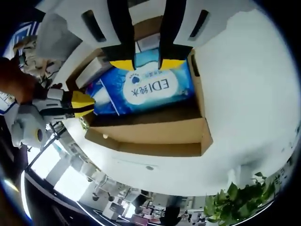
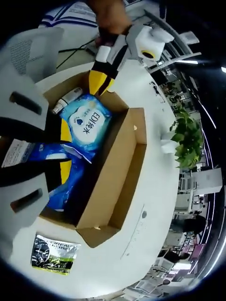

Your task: Operate the shoe box by opening the lid, removing the specified soft item, and placing it in the target area until the item is outside and the box remains undamaged.

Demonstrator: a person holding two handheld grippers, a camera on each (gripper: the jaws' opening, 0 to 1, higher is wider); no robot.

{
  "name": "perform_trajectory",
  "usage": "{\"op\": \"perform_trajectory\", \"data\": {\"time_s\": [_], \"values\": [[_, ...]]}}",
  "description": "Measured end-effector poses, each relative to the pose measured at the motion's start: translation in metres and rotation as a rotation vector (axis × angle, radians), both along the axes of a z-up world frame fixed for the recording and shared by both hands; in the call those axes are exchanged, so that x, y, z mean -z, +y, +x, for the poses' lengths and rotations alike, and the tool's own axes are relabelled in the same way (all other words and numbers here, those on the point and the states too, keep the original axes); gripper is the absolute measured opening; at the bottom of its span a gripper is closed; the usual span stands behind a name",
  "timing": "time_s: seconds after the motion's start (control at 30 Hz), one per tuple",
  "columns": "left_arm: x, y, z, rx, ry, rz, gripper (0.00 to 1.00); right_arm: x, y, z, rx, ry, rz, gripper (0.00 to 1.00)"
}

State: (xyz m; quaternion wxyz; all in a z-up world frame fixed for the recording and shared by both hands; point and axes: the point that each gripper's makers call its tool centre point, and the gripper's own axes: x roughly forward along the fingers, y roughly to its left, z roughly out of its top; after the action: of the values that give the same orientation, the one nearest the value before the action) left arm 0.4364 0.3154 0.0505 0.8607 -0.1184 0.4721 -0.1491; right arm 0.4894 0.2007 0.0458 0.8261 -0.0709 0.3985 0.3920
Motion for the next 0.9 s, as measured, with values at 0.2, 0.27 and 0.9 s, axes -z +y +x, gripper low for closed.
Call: {"op": "perform_trajectory", "data": {"time_s": [0.2,0.27,0.9], "values": [[0.001,0.003,-0.001,0.009,0.0,-0.004,0.16,0.015,0.015,0.002,-0.007,0.03,-0.006,0.1],[0.002,0.004,-0.001,0.012,0.0,-0.003,0.16,0.021,0.017,0.002,-0.006,0.046,-0.018,0.1],[0.008,0.001,-0.003,0.011,0.01,-0.018,0.14,0.037,0.022,-0.002,0.051,0.141,0.003,0.0]]}}
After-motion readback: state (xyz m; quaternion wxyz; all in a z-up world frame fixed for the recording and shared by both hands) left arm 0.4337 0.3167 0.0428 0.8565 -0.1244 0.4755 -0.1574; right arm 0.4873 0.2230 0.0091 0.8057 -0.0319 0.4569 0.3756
